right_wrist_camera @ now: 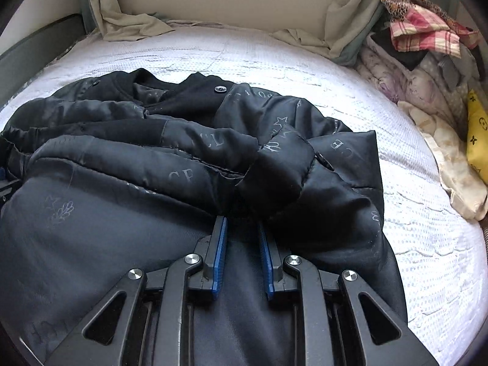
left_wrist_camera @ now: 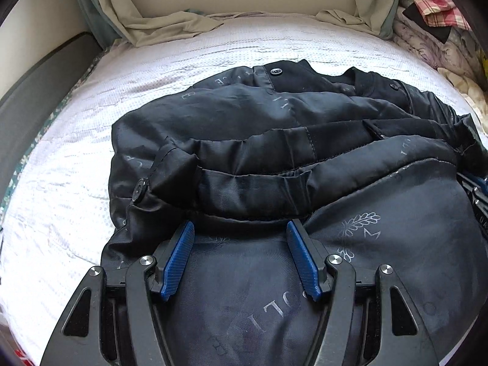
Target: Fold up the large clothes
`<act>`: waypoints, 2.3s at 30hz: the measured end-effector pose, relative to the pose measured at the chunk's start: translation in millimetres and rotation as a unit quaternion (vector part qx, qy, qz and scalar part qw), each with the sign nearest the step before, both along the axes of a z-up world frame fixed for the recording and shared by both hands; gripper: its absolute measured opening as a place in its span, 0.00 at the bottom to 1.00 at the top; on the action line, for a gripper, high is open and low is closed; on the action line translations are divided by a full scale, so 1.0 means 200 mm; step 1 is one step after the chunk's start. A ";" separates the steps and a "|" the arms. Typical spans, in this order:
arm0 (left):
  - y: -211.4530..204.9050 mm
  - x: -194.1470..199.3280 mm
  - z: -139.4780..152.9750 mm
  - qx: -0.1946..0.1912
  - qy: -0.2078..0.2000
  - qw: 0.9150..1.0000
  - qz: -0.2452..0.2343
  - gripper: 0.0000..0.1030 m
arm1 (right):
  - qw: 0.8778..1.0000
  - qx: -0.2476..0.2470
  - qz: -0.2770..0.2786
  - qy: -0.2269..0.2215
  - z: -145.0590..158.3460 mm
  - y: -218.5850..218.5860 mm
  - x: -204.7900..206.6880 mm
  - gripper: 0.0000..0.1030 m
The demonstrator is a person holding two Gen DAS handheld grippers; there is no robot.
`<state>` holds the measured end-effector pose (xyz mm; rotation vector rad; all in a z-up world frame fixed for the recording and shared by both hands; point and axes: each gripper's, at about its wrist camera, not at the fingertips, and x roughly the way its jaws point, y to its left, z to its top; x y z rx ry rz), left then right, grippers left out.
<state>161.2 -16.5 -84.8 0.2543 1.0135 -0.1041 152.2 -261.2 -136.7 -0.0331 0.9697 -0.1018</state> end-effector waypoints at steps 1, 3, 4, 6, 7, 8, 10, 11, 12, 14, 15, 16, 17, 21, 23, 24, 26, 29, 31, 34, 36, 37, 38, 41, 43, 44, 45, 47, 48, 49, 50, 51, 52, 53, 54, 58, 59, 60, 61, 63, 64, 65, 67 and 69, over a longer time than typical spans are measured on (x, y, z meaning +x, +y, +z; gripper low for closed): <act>0.00 0.00 0.00 -0.001 0.000 1.000 0.000 0.66 | 1.000 -0.001 0.000 -0.004 -0.01 0.00 0.00 0.16; 0.00 0.00 0.00 0.000 -0.002 1.000 0.000 0.66 | 1.000 -0.004 -0.001 -0.010 -0.01 0.01 -0.01 0.15; 0.00 0.00 0.00 0.001 -0.003 1.000 0.000 0.66 | 1.000 -0.008 0.000 -0.013 -0.02 0.01 -0.01 0.15; 0.00 0.00 0.00 0.002 -0.004 1.000 0.000 0.66 | 1.000 -0.012 0.000 -0.015 -0.02 0.02 -0.02 0.15; 0.00 0.00 0.00 0.001 -0.004 1.000 0.000 0.66 | 1.000 -0.012 0.000 -0.016 -0.01 0.02 -0.01 0.15; 0.00 0.00 0.00 0.001 -0.004 1.000 0.000 0.66 | 1.000 -0.011 0.000 -0.016 -0.01 0.01 -0.01 0.16; 0.00 0.00 0.01 -0.002 -0.001 1.000 0.002 0.66 | 1.000 -0.006 -0.001 -0.014 -0.01 0.01 -0.01 0.16; 0.00 0.00 0.02 -0.003 0.000 1.000 0.002 0.66 | 1.000 -0.001 -0.002 -0.013 0.00 0.00 -0.01 0.16; 0.01 0.00 0.03 -0.006 0.002 1.000 0.002 0.66 | 1.000 0.009 -0.004 -0.009 0.00 -0.01 -0.01 0.16; 0.02 0.00 0.07 -0.015 0.008 1.000 0.003 0.66 | 0.999 0.035 -0.007 0.001 0.04 -0.05 0.01 0.16; 0.04 0.00 0.09 -0.022 0.013 1.000 0.005 0.66 | 0.999 0.045 -0.008 0.007 0.05 -0.07 0.01 0.16; 0.05 0.00 0.12 -0.027 0.015 0.999 0.007 0.66 | 0.998 0.064 -0.009 0.015 0.07 -0.09 0.02 0.16; 0.06 0.00 0.14 -0.033 0.016 0.999 0.008 0.66 | 0.996 0.086 -0.012 0.023 0.11 -0.13 0.03 0.16; 0.11 -0.04 0.26 -0.052 -0.001 0.999 0.010 0.66 | 0.988 0.150 -0.021 0.028 0.20 -0.23 0.02 0.17; 0.14 -0.07 0.31 -0.063 -0.007 0.998 0.010 0.66 | 0.987 0.161 -0.022 0.013 0.27 -0.26 -0.01 0.17; 0.15 -0.08 0.33 -0.066 -0.009 0.998 0.010 0.66 | 0.987 0.158 -0.021 0.003 0.31 -0.27 -0.03 0.17; 0.17 -0.10 0.37 -0.069 -0.021 0.997 0.014 0.66 | 0.990 0.140 -0.019 -0.022 0.39 -0.27 -0.07 0.17; 0.22 -0.07 0.37 -0.054 -0.027 0.998 0.036 0.66 | 0.993 0.105 -0.023 -0.046 0.46 -0.28 -0.12 0.17; 0.27 -0.02 0.30 -0.046 -0.007 0.997 0.063 0.66 | 0.994 0.099 -0.032 -0.033 0.42 -0.30 -0.10 0.17; 0.32 0.04 0.18 -0.044 0.033 0.995 0.087 0.67 | 0.993 0.107 -0.049 0.006 0.29 -0.34 -0.05 0.17; 0.36 0.07 0.12 -0.070 0.059 0.991 0.098 0.69 | 0.992 0.109 -0.051 0.028 0.20 -0.34 -0.02 0.17; 0.37 0.08 0.11 -0.078 0.063 0.990 0.103 0.71 | 0.992 0.110 -0.051 0.034 0.17 -0.34 -0.01 0.17; 0.39 0.09 0.09 -0.085 0.067 0.989 0.104 0.72 | 0.992 0.108 -0.050 0.040 0.14 -0.33 0.00 0.17; 0.42 0.10 0.06 -0.101 0.077 0.986 0.107 0.75 | 0.993 0.098 -0.049 0.046 0.09 -0.32 0.00 0.16; 0.44 0.11 0.03 -0.121 0.088 0.982 0.112 0.76 | 0.992 0.101 -0.051 0.048 0.06 -0.33 0.00 0.16; 0.44 0.11 0.02 -0.125 0.090 0.982 0.113 0.76 | 0.992 0.103 -0.052 0.049 0.05 -0.33 0.01 0.16; 0.45 0.11 0.02 -0.128 0.091 0.981 0.113 0.77 | 0.992 0.105 -0.054 0.050 0.04 -0.34 0.01 0.16; 0.44 0.10 0.01 -0.119 0.084 0.983 0.109 0.78 | 0.992 0.100 -0.053 0.048 0.03 -0.33 0.01 0.15; 0.43 0.10 0.01 -0.114 0.081 0.984 0.107 0.78 | 0.993 0.094 -0.052 0.047 0.03 -0.32 0.00 0.15; 0.41 0.10 0.01 -0.106 0.076 0.986 0.103 0.78 | 0.994 0.088 -0.051 0.046 0.03 -0.31 0.00 0.15; 0.40 0.10 0.01 -0.100 0.073 0.987 0.101 0.78 | 0.994 0.082 -0.050 0.044 0.02 -0.30 0.00 0.15; 0.40 0.10 0.01 -0.098 0.072 0.987 0.101 0.78 | 0.995 0.077 -0.048 0.042 0.02 -0.29 0.00 0.15; 0.39 0.11 0.00 -0.099 0.073 0.987 0.102 0.78 | 0.996 0.072 -0.046 0.040 0.01 -0.28 0.00 0.15; 0.40 0.11 0.01 -0.103 0.075 0.986 0.104 0.78 | 0.996 0.072 -0.045 0.038 0.00 -0.28 0.00 0.15; 0.39 0.12 0.00 -0.108 0.077 0.985 0.108 0.78 | 0.996 0.072 -0.045 0.036 0.00 -0.28 0.00 0.15; 0.41 0.11 0.07 -0.119 0.079 0.983 0.115 0.77 | 0.994 0.085 -0.054 0.034 0.01 -0.30 0.00 0.16; 0.41 0.11 0.10 -0.121 0.074 0.984 0.110 0.76 | 0.993 0.097 -0.060 0.036 0.02 -0.31 0.01 0.16; 0.41 0.10 0.14 -0.125 0.070 0.984 0.105 0.76 | 0.991 0.108 -0.066 0.038 0.04 -0.33 0.01 0.16; 0.42 0.09 0.17 -0.132 0.066 0.984 0.101 0.76 | 0.990 0.117 -0.070 0.041 0.06 -0.34 0.00 0.18; 0.44 0.08 0.25 -0.157 0.057 0.981 0.095 0.76 | 0.988 0.132 -0.070 0.043 0.11 -0.35 -0.01 0.27; 0.46 0.07 0.29 -0.173 0.052 0.979 0.091 0.76 | 0.987 0.141 -0.067 0.039 0.15 -0.35 -0.01 0.37; 0.48 0.06 0.33 -0.185 0.048 0.978 0.088 0.76 | 0.986 0.151 -0.065 0.031 0.19 -0.35 -0.03 0.48; 0.52 0.05 0.40 -0.209 0.037 0.974 0.085 0.77 | 0.985 0.162 -0.064 0.015 0.27 -0.35 -0.05 0.52; 0.57 0.05 0.44 -0.225 0.029 0.970 0.088 0.77 | 0.984 0.170 -0.058 -0.002 0.34 -0.33 -0.07 0.52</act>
